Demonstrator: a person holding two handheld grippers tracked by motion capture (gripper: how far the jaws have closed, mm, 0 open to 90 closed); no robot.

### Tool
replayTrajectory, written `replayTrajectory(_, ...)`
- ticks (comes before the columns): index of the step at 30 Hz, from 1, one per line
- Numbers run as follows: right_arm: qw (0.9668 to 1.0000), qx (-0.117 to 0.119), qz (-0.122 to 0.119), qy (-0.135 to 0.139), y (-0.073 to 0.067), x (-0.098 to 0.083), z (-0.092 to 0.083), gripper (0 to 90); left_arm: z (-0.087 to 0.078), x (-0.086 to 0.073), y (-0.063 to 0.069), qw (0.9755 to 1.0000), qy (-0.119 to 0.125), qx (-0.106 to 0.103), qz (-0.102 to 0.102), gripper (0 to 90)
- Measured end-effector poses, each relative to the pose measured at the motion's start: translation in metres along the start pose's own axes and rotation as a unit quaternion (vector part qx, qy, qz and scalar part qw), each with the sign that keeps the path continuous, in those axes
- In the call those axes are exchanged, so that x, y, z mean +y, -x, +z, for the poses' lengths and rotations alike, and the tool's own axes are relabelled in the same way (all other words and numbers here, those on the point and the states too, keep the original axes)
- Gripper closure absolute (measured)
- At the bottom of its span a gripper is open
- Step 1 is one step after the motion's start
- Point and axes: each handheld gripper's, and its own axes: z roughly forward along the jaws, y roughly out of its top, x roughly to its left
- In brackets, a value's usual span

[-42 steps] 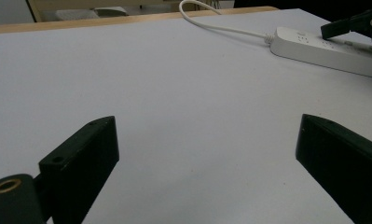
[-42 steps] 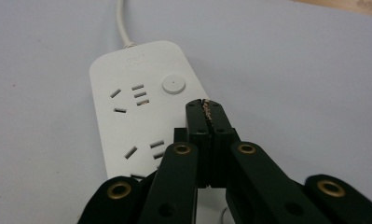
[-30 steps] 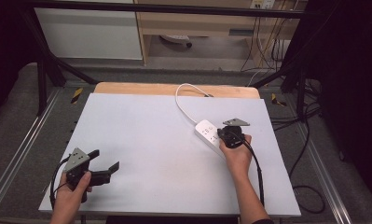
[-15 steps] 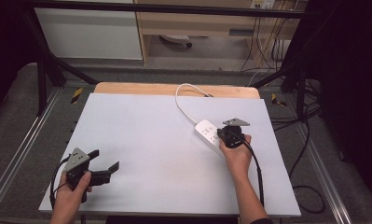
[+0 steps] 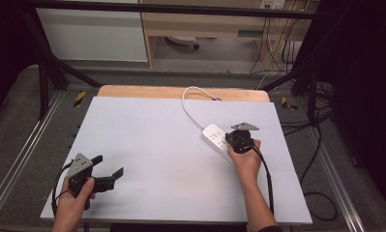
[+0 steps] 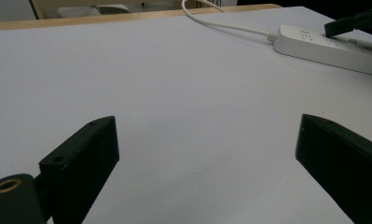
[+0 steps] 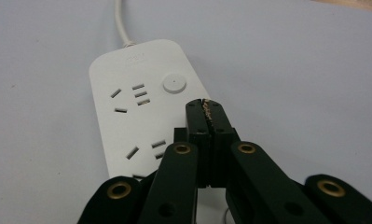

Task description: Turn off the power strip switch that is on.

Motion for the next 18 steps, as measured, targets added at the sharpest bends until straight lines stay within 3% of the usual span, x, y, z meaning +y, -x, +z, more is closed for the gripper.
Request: replayTrajectory(18, 1.0000, 0.003, 0.009, -0.003, 0.0013, 0.0000, 0.0002, 90.0, 0.0006, -0.0002, -0.0001, 1.0000, -0.001, 0.001, -0.001, 5.9)
